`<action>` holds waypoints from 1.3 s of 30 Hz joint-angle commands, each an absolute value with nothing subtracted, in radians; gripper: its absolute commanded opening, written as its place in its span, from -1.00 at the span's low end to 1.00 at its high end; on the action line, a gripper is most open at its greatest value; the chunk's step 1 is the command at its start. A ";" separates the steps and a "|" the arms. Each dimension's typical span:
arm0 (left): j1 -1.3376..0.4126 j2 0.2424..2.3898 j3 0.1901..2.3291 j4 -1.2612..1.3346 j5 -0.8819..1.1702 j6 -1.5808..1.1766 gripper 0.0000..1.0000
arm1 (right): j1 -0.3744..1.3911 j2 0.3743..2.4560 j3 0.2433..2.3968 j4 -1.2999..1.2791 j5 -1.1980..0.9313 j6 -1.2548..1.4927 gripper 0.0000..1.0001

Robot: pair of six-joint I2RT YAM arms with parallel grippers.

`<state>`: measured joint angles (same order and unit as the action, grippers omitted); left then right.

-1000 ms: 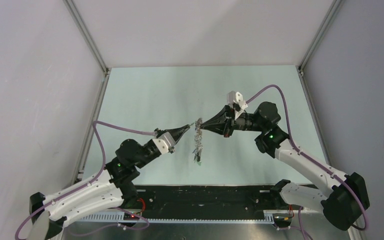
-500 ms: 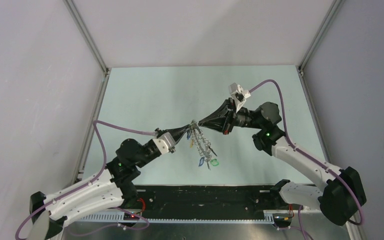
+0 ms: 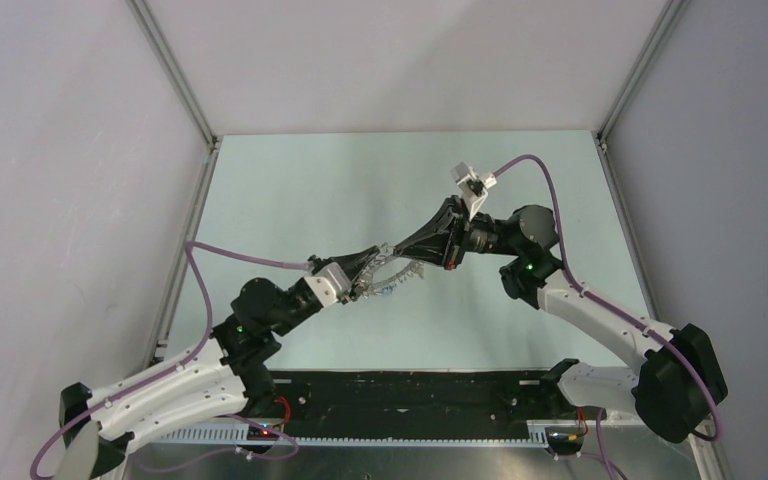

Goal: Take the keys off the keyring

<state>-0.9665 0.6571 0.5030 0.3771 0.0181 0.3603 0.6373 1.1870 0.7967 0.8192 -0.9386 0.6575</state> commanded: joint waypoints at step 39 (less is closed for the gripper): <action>-0.965 0.578 0.450 0.522 -0.122 0.433 -1.00 | 0.674 1.195 0.838 0.765 -0.955 0.742 -1.00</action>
